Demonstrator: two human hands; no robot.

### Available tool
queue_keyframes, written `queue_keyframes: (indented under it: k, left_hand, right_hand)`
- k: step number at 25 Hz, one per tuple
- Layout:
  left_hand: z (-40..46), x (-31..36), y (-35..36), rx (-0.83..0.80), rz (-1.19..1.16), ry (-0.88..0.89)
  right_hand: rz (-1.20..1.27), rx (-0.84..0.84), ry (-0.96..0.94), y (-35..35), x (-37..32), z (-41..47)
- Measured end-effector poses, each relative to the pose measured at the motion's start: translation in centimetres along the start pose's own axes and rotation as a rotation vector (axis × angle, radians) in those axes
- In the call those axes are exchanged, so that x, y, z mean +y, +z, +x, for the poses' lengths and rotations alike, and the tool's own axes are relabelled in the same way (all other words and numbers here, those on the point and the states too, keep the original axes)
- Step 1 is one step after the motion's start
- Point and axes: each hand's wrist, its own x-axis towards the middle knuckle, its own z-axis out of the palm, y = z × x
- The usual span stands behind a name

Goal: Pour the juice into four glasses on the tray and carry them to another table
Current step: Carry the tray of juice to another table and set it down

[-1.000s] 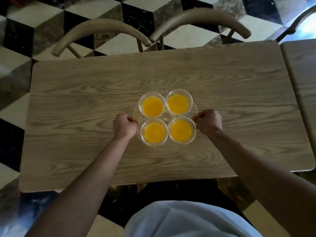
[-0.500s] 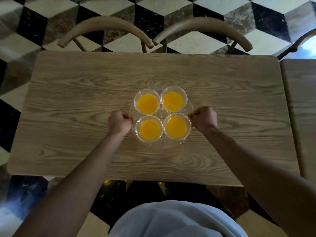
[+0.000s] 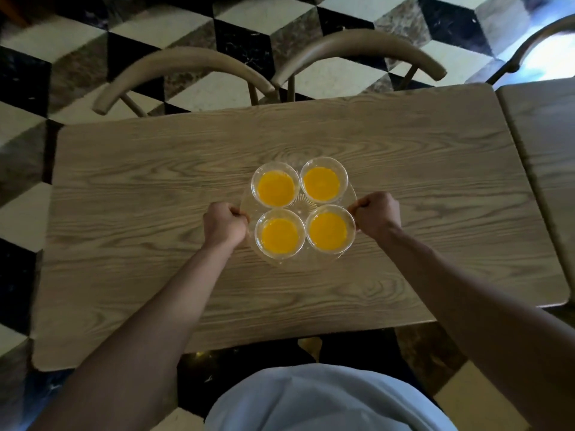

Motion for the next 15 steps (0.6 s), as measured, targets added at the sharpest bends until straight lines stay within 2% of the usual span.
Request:
queue_keyframes:
  k: [15]
  left_hand:
    - [1.6,-1.3,-0.7,-0.017,0.001,-0.032]
  right_hand:
    - [-0.003,-0.032,-0.003,2.5,-0.8,1.2]
